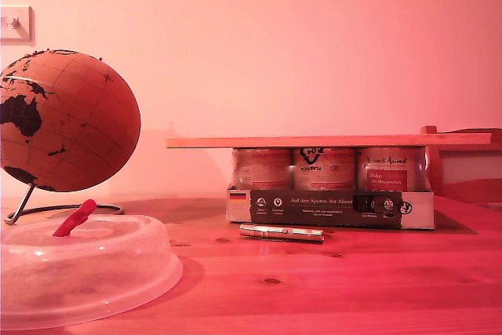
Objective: Slide the plastic microwave lid to the right
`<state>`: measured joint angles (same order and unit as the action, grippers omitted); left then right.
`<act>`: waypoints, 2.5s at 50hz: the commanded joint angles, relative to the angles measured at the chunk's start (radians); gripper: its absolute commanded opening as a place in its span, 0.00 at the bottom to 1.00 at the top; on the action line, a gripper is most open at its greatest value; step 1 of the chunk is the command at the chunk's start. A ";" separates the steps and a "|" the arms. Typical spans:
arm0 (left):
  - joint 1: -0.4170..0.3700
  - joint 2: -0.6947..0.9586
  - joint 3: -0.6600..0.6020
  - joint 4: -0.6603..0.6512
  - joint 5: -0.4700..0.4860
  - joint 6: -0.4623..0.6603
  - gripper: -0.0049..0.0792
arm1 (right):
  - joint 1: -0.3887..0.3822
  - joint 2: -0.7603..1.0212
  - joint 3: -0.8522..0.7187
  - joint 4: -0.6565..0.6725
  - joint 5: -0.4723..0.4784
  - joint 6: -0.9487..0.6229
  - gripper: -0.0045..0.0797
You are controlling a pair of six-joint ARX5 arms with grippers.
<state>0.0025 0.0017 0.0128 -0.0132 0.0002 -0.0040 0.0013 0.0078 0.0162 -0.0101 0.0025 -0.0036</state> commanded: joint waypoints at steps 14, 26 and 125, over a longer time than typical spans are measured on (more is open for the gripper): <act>0.041 -0.014 -0.037 0.152 0.176 -0.105 0.03 | -0.065 -0.006 0.047 0.127 -0.161 0.120 0.04; 0.041 -0.014 -0.008 0.140 0.178 -0.271 0.03 | -0.059 -0.006 0.129 0.090 -0.301 0.216 0.04; -0.005 1.383 0.666 -0.403 0.210 -0.153 0.03 | 0.860 0.641 0.317 -0.040 0.139 0.002 0.04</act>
<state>0.0090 1.3689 0.6586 -0.4076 0.2054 -0.1635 0.8688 0.6495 0.3328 -0.0540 0.1390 0.0017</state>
